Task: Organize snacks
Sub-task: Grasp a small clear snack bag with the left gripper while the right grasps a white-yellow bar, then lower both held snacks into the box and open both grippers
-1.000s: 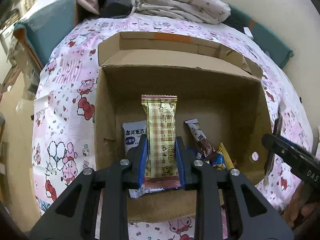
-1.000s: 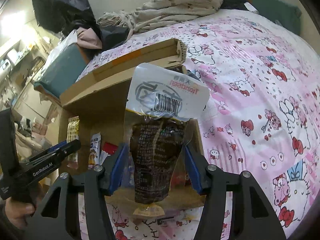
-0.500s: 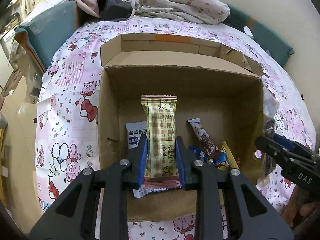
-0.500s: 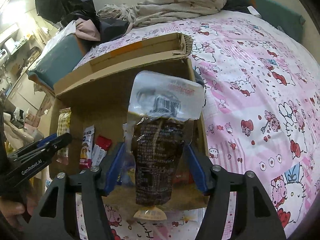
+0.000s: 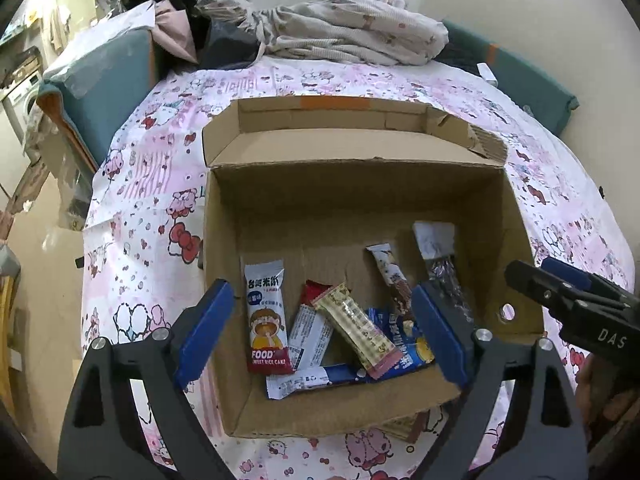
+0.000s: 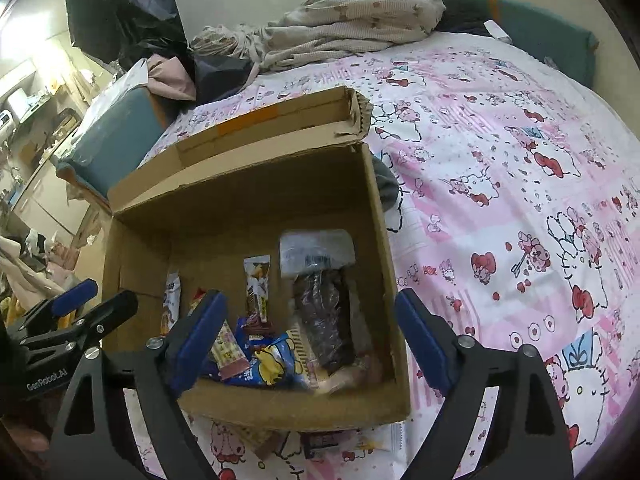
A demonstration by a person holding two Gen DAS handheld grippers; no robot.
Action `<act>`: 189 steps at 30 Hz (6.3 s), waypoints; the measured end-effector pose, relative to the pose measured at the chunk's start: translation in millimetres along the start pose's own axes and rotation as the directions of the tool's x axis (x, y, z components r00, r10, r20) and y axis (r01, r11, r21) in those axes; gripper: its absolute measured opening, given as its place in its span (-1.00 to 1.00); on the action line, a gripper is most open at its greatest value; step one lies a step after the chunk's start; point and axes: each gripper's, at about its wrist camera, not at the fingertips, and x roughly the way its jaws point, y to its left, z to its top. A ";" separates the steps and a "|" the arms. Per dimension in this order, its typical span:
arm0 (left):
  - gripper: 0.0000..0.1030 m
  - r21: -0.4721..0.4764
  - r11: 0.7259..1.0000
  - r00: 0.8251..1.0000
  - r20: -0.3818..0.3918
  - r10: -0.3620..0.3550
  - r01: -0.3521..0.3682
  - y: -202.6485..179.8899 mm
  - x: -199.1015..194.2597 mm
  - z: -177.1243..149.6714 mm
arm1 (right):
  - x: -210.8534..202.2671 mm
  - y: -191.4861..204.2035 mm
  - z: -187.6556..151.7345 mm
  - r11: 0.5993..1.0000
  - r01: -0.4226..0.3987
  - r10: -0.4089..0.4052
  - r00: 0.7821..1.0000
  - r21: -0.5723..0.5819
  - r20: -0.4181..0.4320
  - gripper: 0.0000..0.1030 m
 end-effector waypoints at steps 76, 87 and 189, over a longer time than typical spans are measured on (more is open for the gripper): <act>-0.74 0.087 0.991 0.849 -0.527 -0.044 0.105 -91.9 26.4 -176.8 | -58.6 -51.7 -89.3 0.942 0.049 -0.013 0.994 0.331 -0.110 0.72; -0.74 0.014 0.996 0.887 -0.457 -0.068 0.083 -39.2 -21.6 -122.6 | -59.1 -52.9 -91.1 0.934 0.021 0.022 0.993 0.357 -0.114 0.72; -0.73 -0.094 0.990 0.992 -0.065 -0.108 0.102 14.5 6.1 0.1 | 2.9 -20.1 -14.1 0.958 -0.198 0.219 0.972 0.209 -0.081 -0.63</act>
